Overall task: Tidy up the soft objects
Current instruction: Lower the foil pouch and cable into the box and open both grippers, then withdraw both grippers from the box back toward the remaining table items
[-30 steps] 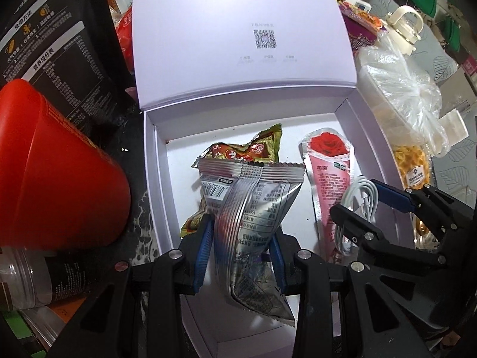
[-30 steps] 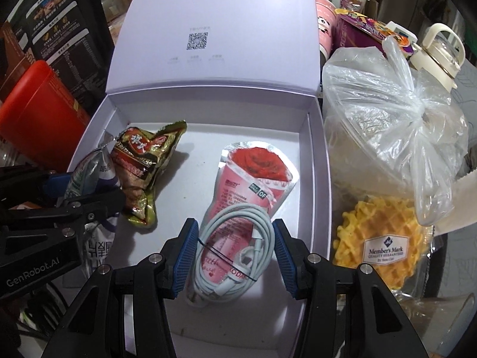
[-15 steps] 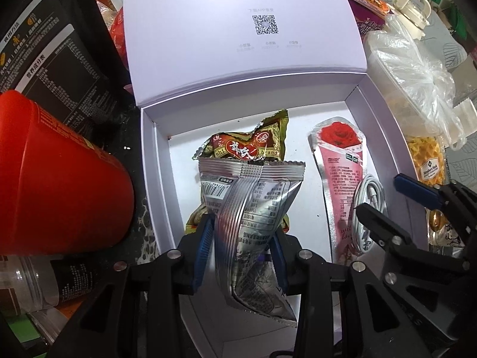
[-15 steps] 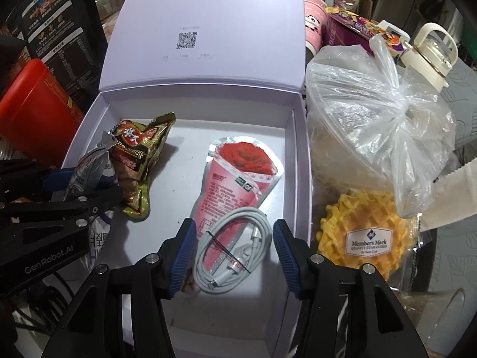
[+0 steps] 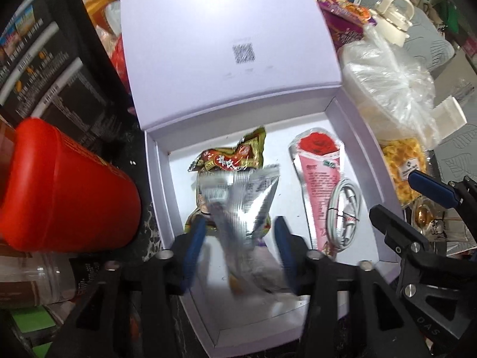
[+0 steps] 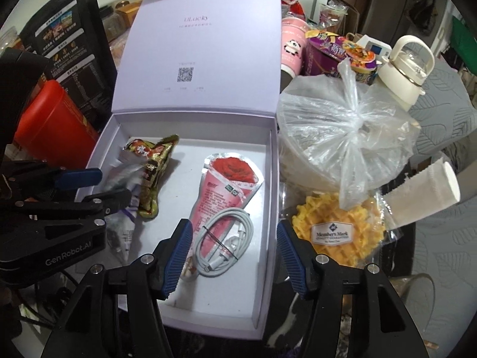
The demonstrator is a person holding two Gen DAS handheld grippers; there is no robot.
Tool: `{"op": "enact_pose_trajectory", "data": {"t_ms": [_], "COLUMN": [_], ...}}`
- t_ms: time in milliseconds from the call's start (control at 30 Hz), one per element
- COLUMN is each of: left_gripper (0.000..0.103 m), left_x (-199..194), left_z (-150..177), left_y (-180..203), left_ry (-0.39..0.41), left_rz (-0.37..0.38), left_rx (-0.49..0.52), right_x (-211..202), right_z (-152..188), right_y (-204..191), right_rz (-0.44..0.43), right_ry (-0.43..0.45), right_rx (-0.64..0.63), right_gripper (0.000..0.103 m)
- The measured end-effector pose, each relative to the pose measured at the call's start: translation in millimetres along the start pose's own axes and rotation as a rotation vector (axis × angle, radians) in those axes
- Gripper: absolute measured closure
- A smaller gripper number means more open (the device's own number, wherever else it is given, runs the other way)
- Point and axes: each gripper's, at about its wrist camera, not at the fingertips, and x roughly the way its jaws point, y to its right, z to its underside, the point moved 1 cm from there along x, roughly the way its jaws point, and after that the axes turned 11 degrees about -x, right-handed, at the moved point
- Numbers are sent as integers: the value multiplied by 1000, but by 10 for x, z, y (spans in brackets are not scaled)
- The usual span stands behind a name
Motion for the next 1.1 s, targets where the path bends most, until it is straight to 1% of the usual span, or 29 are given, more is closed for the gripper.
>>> {"op": "enact_pose_trajectory", "data": {"t_ms": [67, 167, 267, 300, 333, 500, 667, 967, 1100], "left_gripper": [24, 24, 24, 24, 24, 24, 24, 24, 24], "left_x": [-78, -250, -379, -426, -485, -833, -1096, -1631, -1888], "left_z": [8, 22, 18, 3, -1, -8, -5, 94, 187], "left_y": [42, 112, 138, -30, -53, -92, -119, -104, -93], "left_ry": [21, 66, 83, 89, 97, 148, 194, 291, 337], "left_rz": [-4, -4, 2, 7, 8, 17, 29, 50, 64], "left_rx": [9, 18, 20, 20, 20, 16, 20, 21, 19], "right_x": [-88, -194, -317, -357, -422, -676, -966, -1480, -1718], "right_z": [0, 36, 17, 17, 17, 28, 30, 95, 171], "right_y": [-3, 12, 14, 10, 12, 2, -7, -50, -88], "right_rz": [10, 20, 33, 38, 44, 66, 89, 117, 131], "right_ry": [11, 27, 44, 51, 62, 107, 156, 250, 286], "right_rx": [-1, 8, 17, 18, 20, 22, 30, 44, 55], "right_gripper": [42, 42, 42, 42, 42, 41, 41, 39, 36]}}
